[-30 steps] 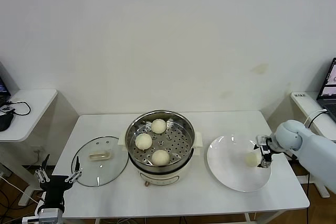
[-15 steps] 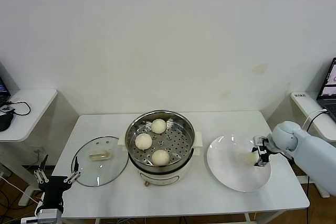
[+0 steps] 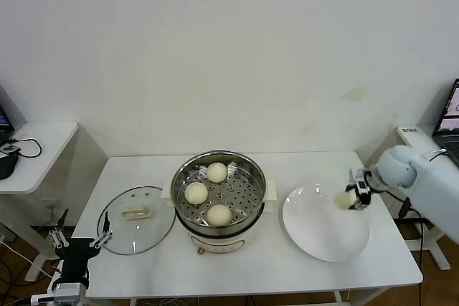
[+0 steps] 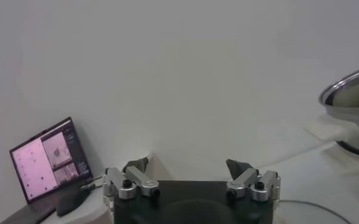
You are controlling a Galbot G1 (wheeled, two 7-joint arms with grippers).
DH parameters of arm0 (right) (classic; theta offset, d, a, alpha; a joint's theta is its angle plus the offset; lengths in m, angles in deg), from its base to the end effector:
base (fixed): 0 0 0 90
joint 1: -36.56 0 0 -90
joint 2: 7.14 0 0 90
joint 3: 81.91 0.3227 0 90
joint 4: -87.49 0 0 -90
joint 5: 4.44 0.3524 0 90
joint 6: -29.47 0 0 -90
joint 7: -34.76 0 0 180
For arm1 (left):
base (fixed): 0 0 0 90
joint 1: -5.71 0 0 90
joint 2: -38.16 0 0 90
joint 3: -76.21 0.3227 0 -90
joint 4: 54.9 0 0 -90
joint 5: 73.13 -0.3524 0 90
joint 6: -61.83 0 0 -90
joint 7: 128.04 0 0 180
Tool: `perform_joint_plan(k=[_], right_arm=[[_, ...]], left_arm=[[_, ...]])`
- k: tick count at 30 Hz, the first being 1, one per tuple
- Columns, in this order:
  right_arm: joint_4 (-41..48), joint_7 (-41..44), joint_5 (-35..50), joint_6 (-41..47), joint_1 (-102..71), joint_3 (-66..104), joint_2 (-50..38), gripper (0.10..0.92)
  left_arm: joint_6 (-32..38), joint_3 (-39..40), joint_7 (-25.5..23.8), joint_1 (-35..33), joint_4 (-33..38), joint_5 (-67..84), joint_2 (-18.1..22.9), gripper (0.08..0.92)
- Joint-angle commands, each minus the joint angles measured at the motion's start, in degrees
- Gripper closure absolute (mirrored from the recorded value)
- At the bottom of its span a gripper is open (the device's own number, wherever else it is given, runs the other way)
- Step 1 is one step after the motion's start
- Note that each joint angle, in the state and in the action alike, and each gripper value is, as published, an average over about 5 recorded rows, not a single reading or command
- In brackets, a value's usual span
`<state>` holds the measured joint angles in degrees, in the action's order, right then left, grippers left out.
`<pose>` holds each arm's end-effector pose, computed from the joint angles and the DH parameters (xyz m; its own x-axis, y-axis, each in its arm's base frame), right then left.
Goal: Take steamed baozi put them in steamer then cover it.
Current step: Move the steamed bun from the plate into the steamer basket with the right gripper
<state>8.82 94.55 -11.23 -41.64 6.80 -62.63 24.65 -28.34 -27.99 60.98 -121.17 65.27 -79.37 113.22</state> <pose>0.4765 -0.1613 -0.1410 -0.3295 -0.0528 0.9427 -0.9440 0.0338 -0.3281 0.1634 0.1097 -0.2744 -0.9764 -0.2159 0.0025 -0.1913 0.8709 0.4527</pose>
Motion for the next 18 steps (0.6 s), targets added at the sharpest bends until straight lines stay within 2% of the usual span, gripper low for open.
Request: perform_joint_plan(k=[1,9,18], right_arm=[[-5.5,-0.24,10.4,3.43,21.89,-13.6,0.98,0.447],[-8.68,-3.55,22.8,9.1,39.48,-25.75,11.11,0.44],[-14.23,-11.78,36.4,15.97,40.21,-32.45,20.75,0.431]], left_arm=[[-0.02,0.26,0.01,-0.09,0.29,0.01,-0.5,0.177],[0.01,0.34,0.04,0.04,0.2,0.3,-0.84,0.177],[0.14,0.39,0.19,0.47,-0.24,0.19,-0.41,0.177]])
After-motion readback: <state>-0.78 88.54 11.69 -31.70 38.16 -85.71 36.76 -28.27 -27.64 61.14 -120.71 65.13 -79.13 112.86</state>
